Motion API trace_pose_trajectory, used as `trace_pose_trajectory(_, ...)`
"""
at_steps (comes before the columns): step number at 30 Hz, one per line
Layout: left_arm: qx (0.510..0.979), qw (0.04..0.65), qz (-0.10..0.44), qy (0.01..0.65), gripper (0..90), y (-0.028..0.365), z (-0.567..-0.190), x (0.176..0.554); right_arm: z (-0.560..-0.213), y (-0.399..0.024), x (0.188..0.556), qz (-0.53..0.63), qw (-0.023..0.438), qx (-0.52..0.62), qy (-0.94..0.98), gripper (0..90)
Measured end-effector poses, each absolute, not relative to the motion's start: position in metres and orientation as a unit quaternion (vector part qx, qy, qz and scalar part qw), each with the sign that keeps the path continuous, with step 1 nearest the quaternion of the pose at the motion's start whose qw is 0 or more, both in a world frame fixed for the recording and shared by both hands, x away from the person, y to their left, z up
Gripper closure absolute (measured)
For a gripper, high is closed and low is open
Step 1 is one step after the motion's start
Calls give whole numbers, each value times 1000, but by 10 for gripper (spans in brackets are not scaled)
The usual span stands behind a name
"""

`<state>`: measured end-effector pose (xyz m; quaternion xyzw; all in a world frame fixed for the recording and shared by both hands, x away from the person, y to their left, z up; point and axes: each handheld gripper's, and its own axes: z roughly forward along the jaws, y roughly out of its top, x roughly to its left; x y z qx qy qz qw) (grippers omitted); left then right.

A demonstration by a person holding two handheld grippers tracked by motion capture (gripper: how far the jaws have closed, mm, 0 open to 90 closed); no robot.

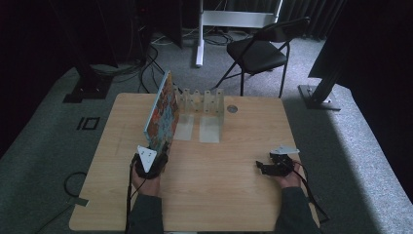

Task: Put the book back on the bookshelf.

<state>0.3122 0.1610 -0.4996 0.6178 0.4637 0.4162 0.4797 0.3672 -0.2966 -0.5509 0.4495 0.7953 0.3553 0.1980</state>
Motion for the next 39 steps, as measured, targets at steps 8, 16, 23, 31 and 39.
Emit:
trace_pose_trajectory(8, 623, 479, 411, 462, 564, 163, -498, 308, -551, -297, 367, 355, 198, 450, 795, 239)
trace_pose_trajectory(16, 631, 478, 402, 461, 559, 165, -500, 301, -551, -297, 367, 355, 198, 449, 795, 239)
trace_pose_trajectory(23, 642, 472, 392, 459, 553, 167, -503, 295, -551, -297, 367, 355, 198, 450, 795, 238)
trace_pose_trajectory(31, 657, 465, 383, 452, 542, 167, -504, 288, -551, -297, 367, 355, 198, 449, 795, 239)
trace_pose_trajectory(39, 660, 467, 375, 454, 535, 169, -504, 282, -551, -297, 367, 355, 198, 450, 795, 239)
